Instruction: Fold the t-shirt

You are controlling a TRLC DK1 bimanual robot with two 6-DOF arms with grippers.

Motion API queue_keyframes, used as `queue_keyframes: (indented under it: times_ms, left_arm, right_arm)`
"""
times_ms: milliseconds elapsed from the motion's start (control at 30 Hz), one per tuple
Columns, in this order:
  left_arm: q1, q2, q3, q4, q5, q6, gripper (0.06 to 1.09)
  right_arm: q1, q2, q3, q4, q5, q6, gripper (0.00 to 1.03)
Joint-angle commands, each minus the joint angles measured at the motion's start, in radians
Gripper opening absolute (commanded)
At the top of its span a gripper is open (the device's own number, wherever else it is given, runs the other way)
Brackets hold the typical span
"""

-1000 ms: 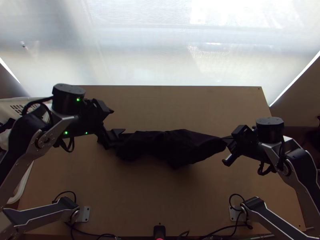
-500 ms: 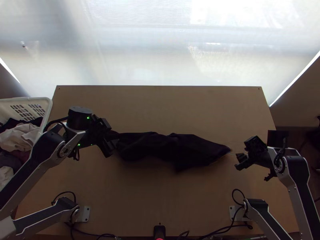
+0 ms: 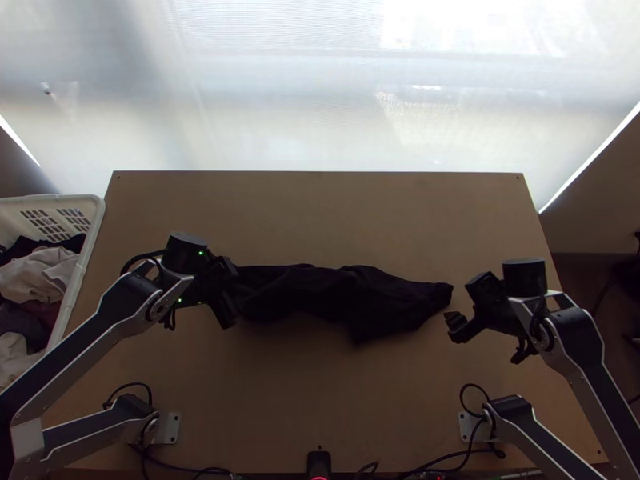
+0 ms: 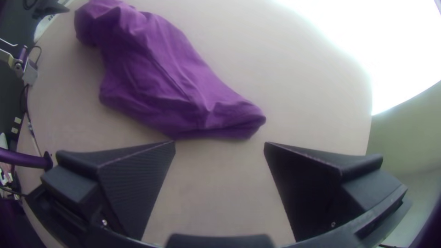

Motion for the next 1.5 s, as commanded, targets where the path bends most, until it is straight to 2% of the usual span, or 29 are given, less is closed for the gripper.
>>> queue_keyframes:
  times_ms: [0,200,333,433,567,667,767,833,967,1167,1467]
  left_arm:
    - [-0.009,-0.011,-0.065,0.013,0.000,0.041,1.04]
    - [0.015,-0.018,-0.051,0.009,-0.006,0.048,1.04]
    - [0.023,-0.020,-0.042,0.007,-0.007,0.048,1.04]
    - [0.035,-0.023,-0.037,-0.005,-0.010,0.048,1.04]
    - [0.051,-0.025,-0.038,-0.005,-0.012,0.046,1.04]
    - [0.054,-0.020,-0.045,-0.001,-0.012,0.043,1.04]
    - [0.052,-0.017,-0.045,-0.001,-0.010,0.035,1.04]
    - [0.048,-0.014,-0.042,-0.007,-0.009,0.022,1.04]
    - [0.006,-0.002,-0.058,-0.028,-0.007,-0.003,1.04]
    - [-0.012,-0.006,-0.075,-0.024,-0.006,-0.006,1.04]
    - [-0.146,-0.003,-0.100,-0.014,0.013,-0.080,1.04]
  right_arm:
    - [0.185,0.088,-0.038,0.088,0.022,0.061,0.90]
    - [0.285,0.225,-0.038,0.194,0.022,0.050,0.90]
    - [0.280,0.358,-0.015,0.293,0.022,0.032,0.90]
    - [0.263,0.441,0.006,0.335,0.022,-0.012,0.84]
    - [0.230,0.530,0.030,0.379,0.022,-0.048,0.81]
    - [0.220,0.553,0.020,0.422,0.021,-0.077,0.55]
    - [0.220,0.545,0.019,0.424,0.019,-0.092,0.38]
    - [0.223,0.521,0.011,0.425,0.013,-0.097,0.22]
    - [0.228,0.487,-0.004,0.424,-0.001,-0.105,0.03]
    - [0.227,0.387,-0.003,0.376,-0.001,-0.103,0.03]
    - [0.170,0.340,-0.015,0.338,-0.001,-0.128,0.03]
